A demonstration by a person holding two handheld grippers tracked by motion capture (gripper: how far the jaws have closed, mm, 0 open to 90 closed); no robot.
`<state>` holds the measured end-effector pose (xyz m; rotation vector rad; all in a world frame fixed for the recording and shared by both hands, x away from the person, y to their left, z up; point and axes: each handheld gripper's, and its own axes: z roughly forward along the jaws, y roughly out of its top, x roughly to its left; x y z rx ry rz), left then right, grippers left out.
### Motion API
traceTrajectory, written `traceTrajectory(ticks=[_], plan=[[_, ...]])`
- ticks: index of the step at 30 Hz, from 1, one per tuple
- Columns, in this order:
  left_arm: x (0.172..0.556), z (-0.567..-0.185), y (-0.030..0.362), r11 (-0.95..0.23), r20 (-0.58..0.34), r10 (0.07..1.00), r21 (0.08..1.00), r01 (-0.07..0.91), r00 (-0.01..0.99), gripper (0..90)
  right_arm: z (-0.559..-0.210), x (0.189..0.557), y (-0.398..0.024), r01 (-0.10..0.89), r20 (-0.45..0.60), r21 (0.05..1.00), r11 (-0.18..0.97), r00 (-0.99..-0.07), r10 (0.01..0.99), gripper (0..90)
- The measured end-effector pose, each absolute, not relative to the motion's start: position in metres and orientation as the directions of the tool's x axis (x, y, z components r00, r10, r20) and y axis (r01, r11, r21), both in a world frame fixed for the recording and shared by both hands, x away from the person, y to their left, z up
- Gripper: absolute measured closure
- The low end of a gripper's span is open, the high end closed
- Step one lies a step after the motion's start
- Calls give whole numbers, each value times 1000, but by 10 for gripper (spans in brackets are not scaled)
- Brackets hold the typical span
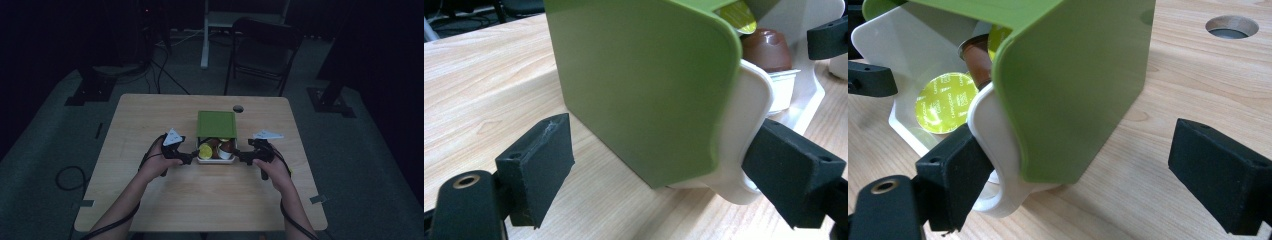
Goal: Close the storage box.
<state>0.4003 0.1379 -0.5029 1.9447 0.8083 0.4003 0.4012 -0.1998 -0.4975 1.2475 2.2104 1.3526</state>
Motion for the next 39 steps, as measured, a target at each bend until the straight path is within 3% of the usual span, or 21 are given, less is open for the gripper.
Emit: traceTrajectory(ticks=[29,39], plan=[[414,-502,134,-310,-36,724,875,371,688,145,-500,412,-196,548,213,824,147,-539,815,107],[404,-498,128,-303,-65,690,878,370,720,146,-499,405,-193,520,186,837,173,-566,803,107]])
